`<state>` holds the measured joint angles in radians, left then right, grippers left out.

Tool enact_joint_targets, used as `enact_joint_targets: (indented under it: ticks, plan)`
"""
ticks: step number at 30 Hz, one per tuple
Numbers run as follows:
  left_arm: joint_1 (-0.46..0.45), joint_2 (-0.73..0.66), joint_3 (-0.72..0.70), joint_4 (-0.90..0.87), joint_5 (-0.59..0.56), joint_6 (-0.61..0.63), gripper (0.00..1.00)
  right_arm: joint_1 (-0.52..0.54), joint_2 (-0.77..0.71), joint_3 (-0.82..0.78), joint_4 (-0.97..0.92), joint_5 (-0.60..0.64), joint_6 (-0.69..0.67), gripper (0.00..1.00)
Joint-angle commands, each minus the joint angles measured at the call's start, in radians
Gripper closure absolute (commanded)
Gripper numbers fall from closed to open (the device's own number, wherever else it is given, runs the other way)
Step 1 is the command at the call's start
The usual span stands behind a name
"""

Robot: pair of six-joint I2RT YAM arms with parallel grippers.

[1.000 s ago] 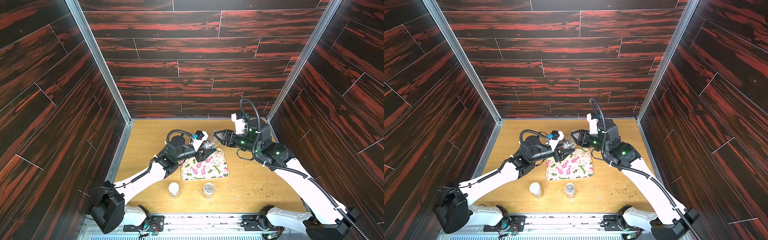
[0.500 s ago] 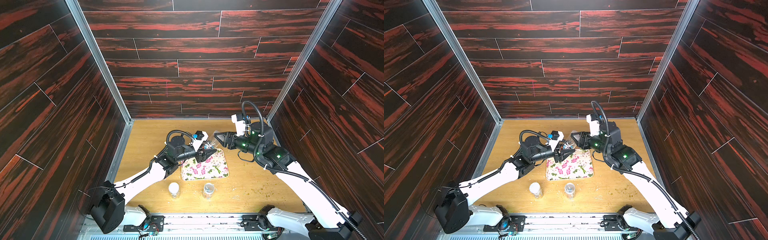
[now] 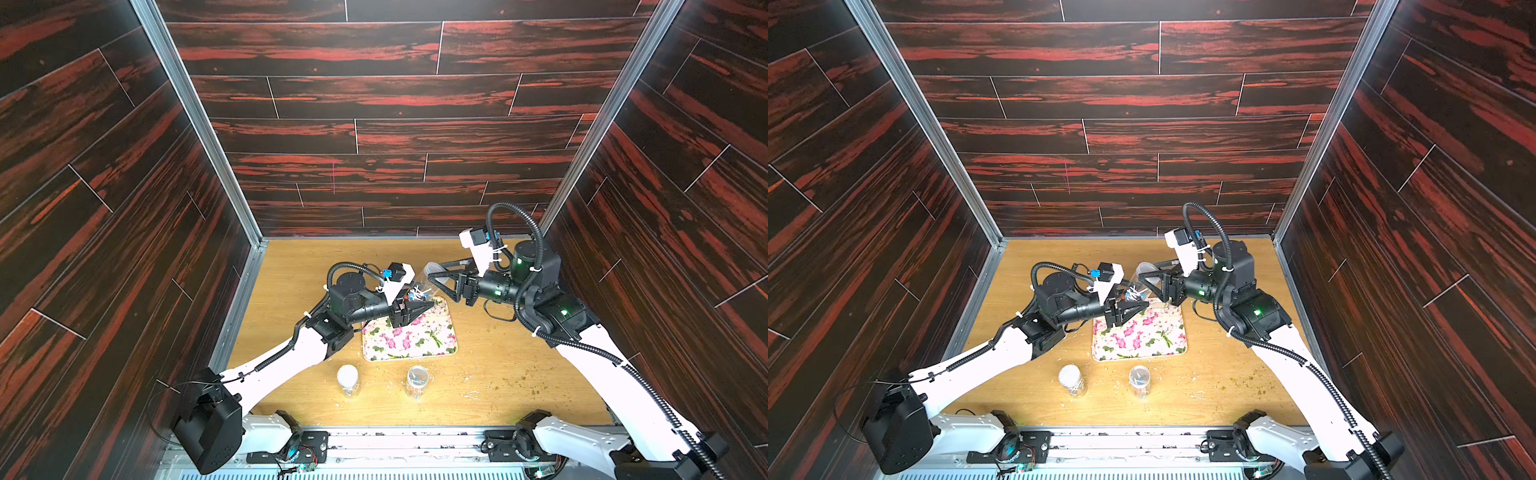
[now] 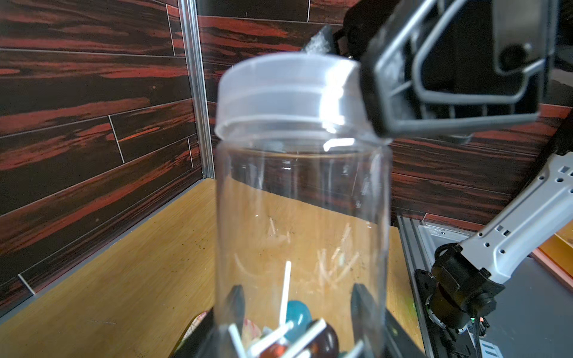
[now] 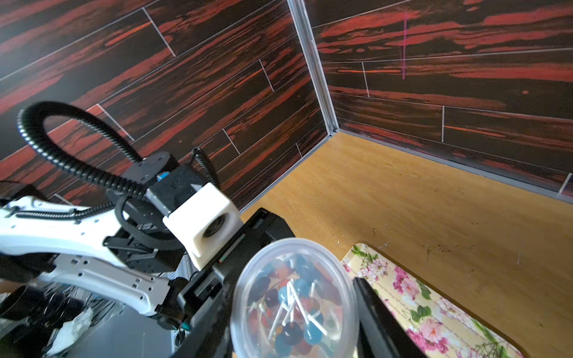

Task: Pour the candies out of the jar
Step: Unscrew the lid from the jar.

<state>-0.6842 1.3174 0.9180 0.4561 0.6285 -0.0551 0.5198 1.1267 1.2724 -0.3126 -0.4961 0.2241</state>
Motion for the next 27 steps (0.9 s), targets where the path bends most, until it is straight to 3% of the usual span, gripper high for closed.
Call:
enact_joint_targets:
  ticks: [1,9,16,27]
  plan:
    - [-0.006,-0.055,0.003,0.032,0.032,-0.048,0.57,-0.022,0.006,-0.004,-0.007,-0.14,-0.143,0.63]
    - [-0.006,-0.067,-0.005,0.055,0.048,-0.074,0.57,-0.086,0.041,0.023,-0.018,-0.362,-0.288,0.62]
    - [-0.006,-0.069,-0.008,0.067,0.046,-0.086,0.57,-0.095,0.1,0.085,-0.123,-0.367,-0.382,0.55]
    - [-0.006,-0.046,-0.01,0.101,0.03,-0.098,0.57,-0.089,0.059,0.059,-0.09,-0.334,-0.258,0.23]
